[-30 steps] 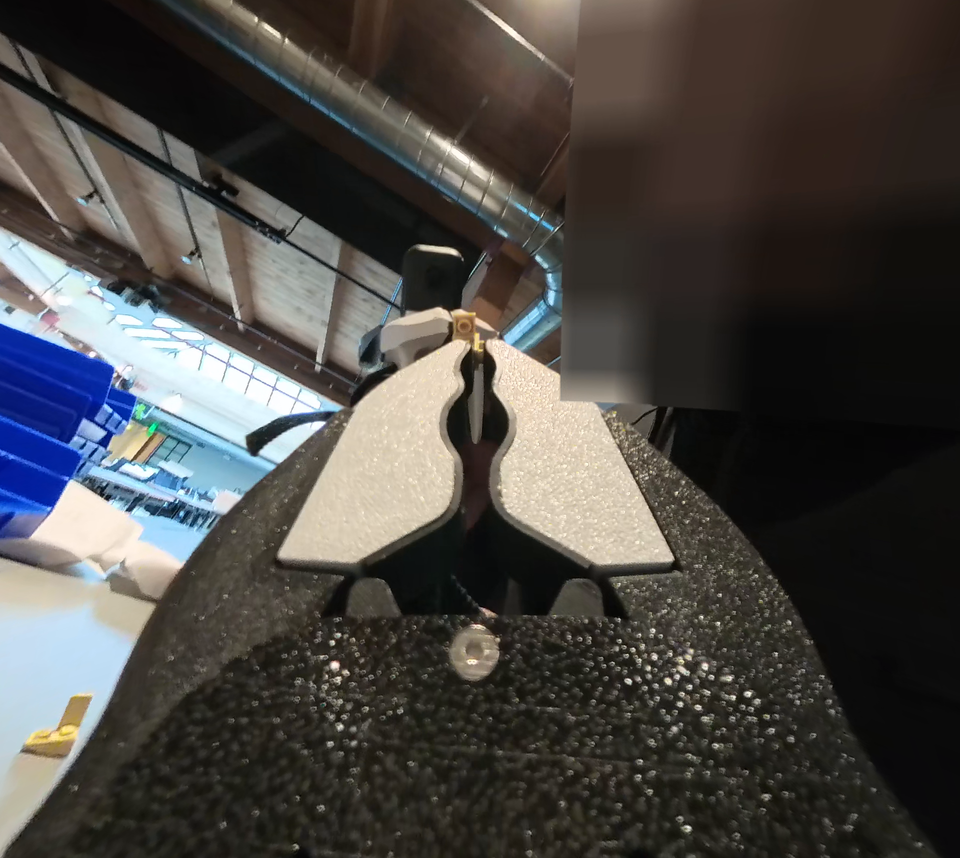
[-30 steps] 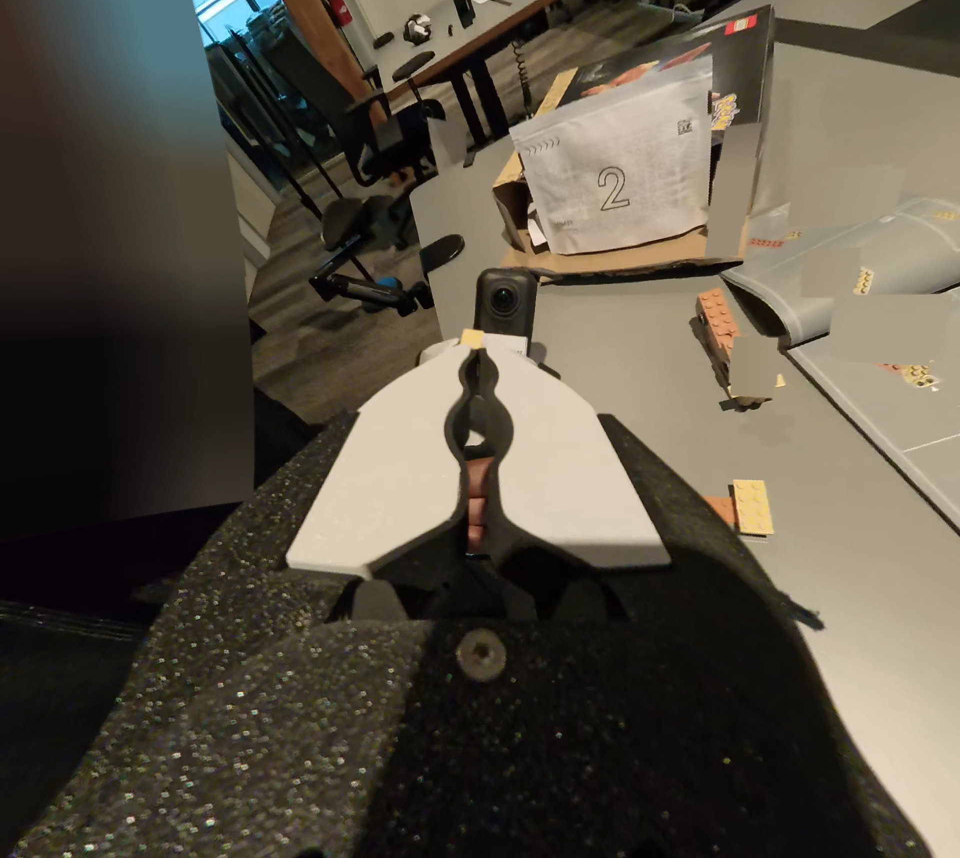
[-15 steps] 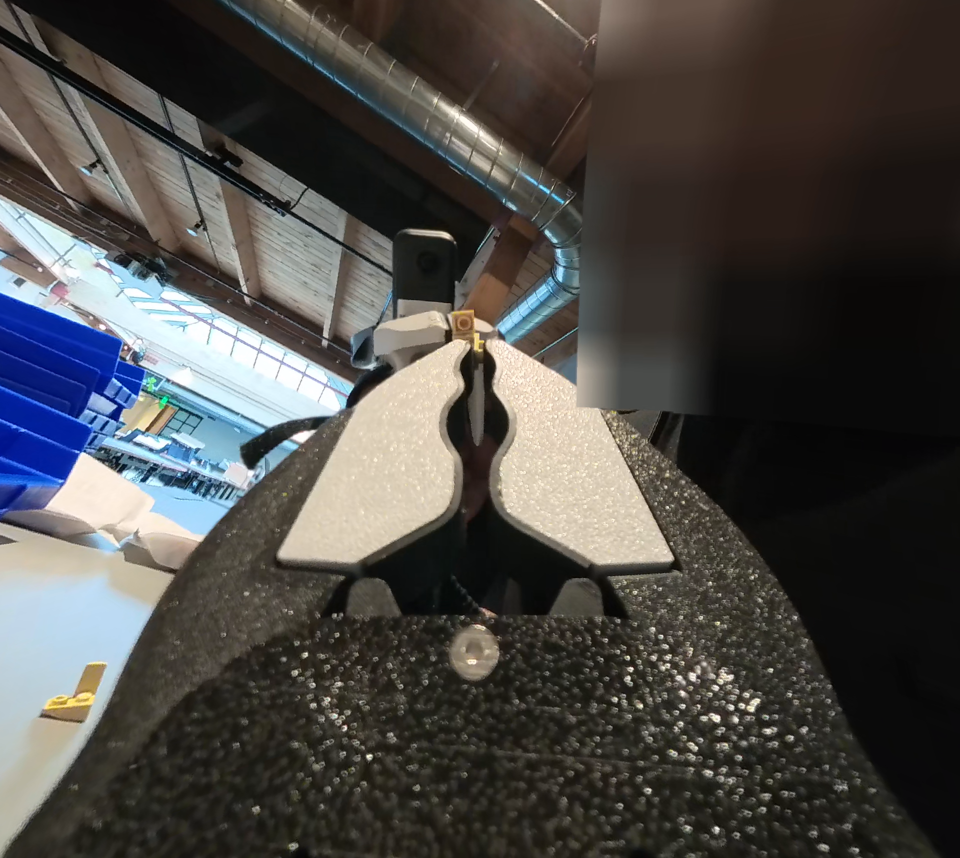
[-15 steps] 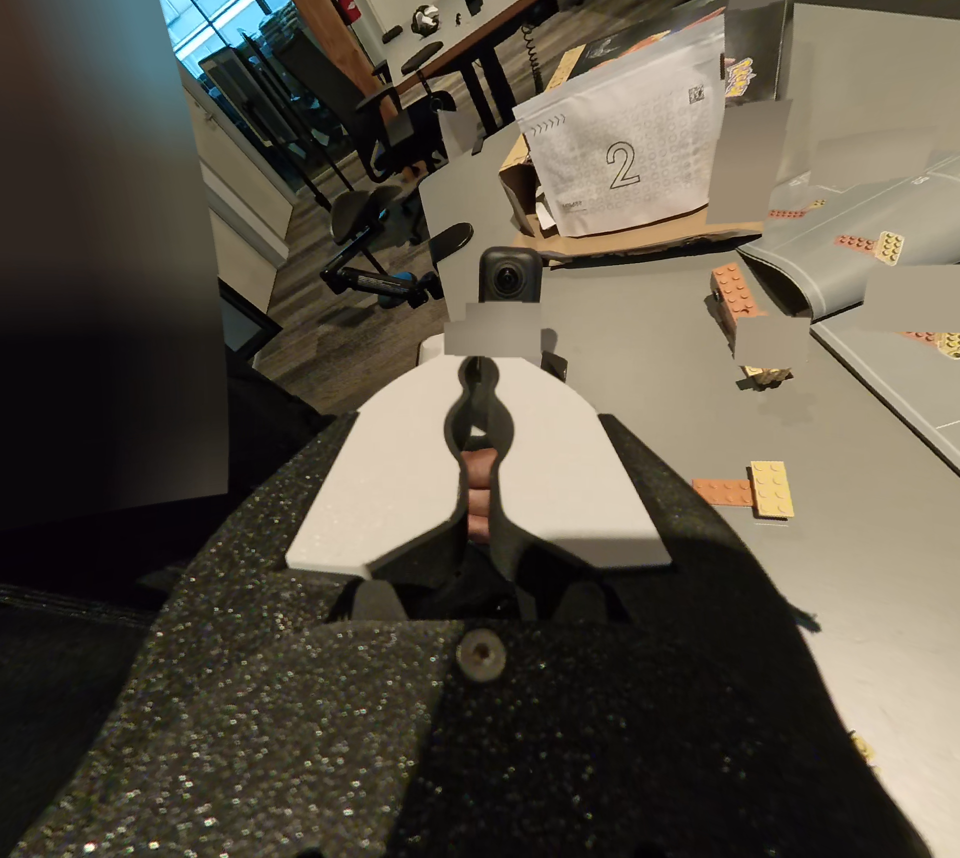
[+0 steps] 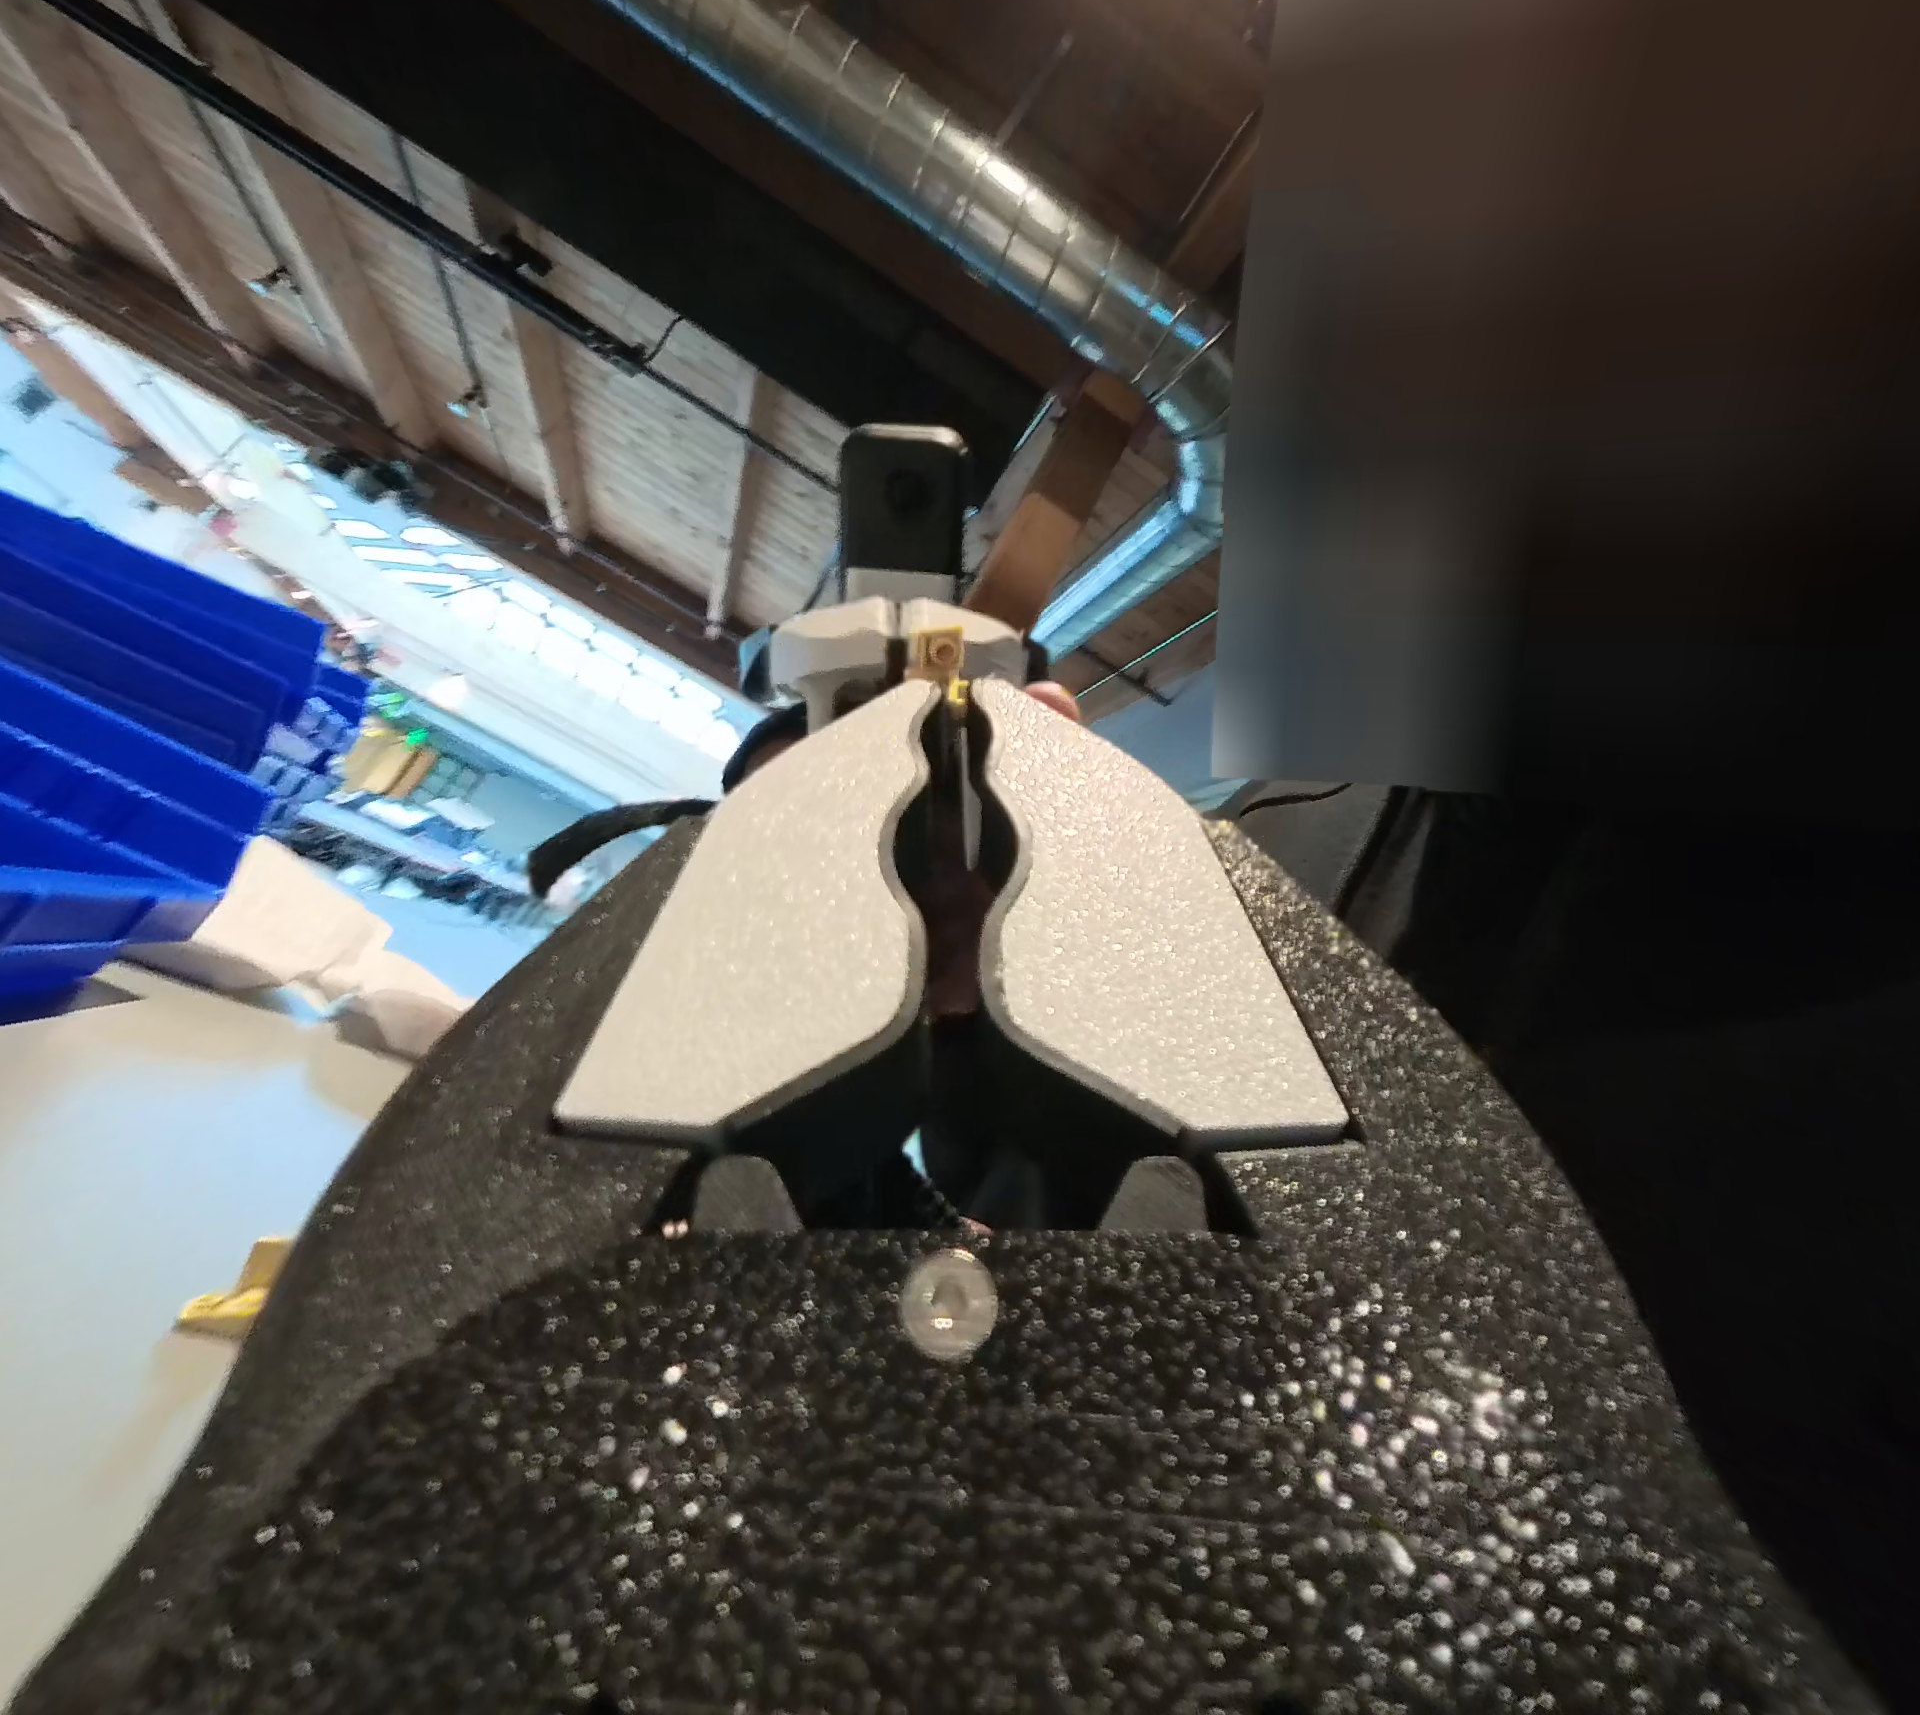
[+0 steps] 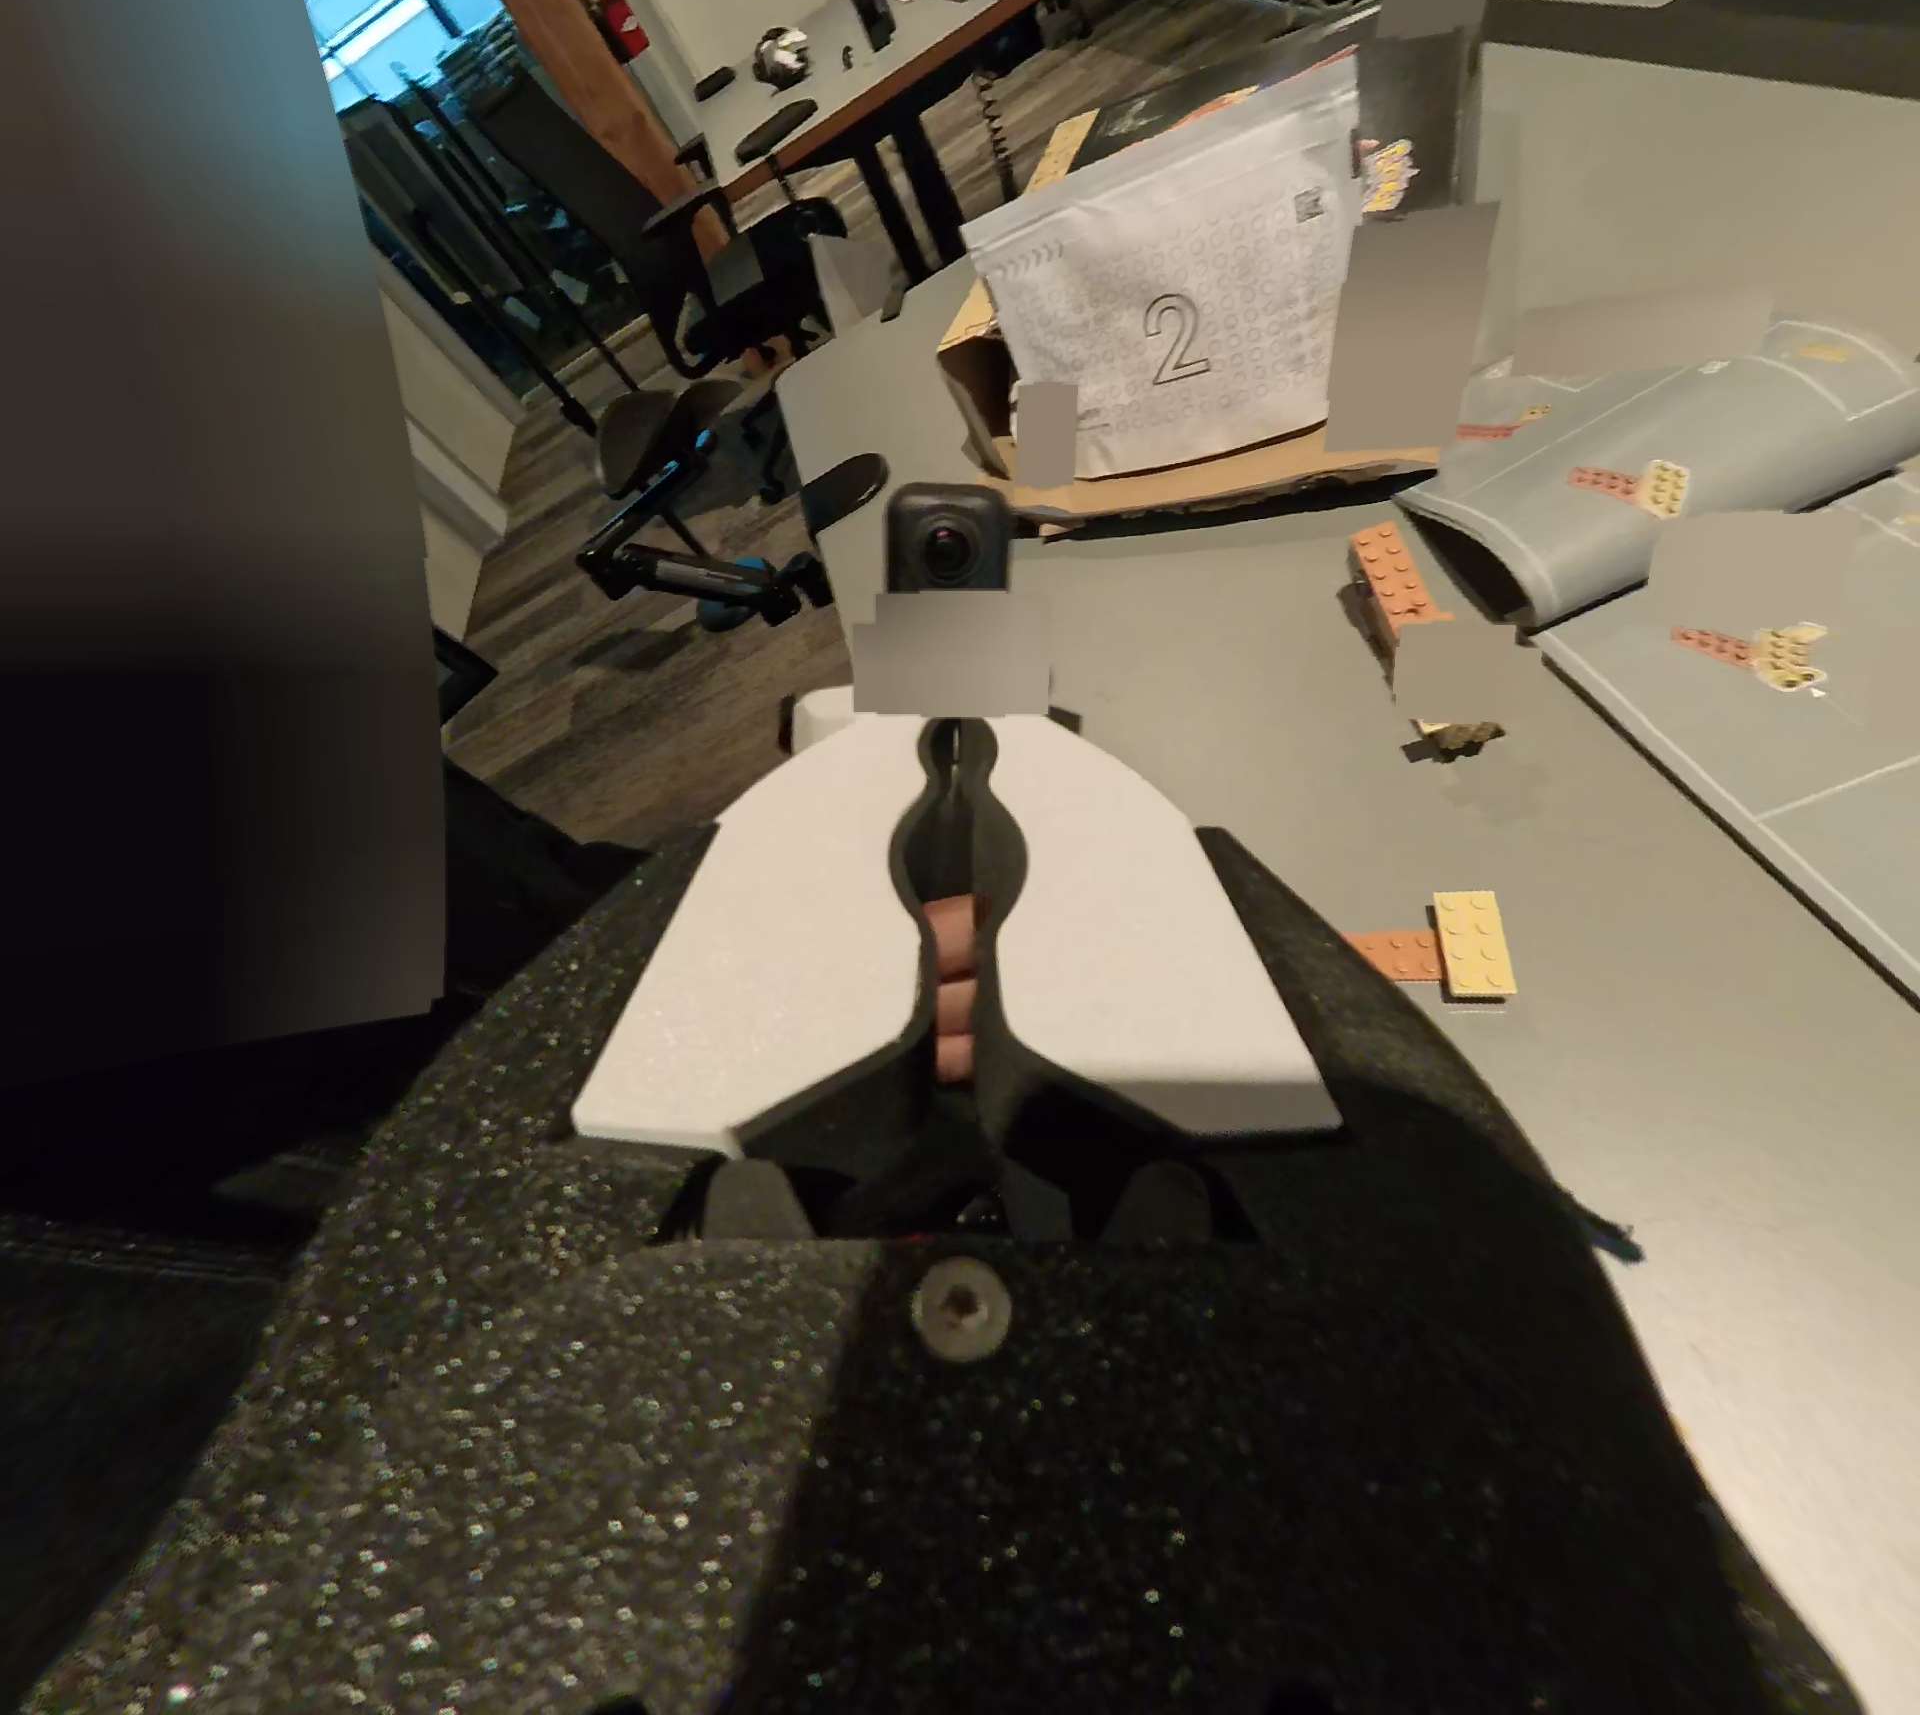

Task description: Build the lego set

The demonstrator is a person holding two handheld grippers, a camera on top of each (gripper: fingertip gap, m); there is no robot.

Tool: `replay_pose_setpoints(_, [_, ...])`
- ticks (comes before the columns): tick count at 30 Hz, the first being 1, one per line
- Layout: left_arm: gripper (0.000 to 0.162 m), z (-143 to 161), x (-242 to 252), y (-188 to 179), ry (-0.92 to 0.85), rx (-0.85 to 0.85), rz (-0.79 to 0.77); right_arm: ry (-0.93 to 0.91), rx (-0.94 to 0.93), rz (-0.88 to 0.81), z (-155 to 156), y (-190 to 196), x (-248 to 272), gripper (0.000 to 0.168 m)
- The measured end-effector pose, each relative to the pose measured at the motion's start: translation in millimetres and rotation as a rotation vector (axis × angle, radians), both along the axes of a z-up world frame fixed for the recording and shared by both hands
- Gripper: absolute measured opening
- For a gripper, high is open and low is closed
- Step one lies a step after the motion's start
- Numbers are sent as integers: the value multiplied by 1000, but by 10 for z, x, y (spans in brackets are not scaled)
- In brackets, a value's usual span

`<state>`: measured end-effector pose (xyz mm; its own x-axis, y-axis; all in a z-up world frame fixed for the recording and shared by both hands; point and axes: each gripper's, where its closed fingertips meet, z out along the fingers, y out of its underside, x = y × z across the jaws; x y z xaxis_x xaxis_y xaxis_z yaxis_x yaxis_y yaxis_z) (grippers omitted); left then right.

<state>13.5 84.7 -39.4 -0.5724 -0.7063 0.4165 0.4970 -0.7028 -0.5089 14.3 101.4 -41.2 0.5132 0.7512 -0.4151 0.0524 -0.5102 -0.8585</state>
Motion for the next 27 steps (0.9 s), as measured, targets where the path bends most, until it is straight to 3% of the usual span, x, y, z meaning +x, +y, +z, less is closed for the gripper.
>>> replay_pose_setpoints(8, [2,9,81,11,49,-28,68,-19,50,-133,-37,92,64,0])
replay_pose_setpoints(16, [2,-93,261,178,112,-163,129,8,60,-338,-201,337,274,0])
replay_pose_setpoints(27, [2,-214,488,355,184,-231,162,-125,141,-452,-355,493,538,0])
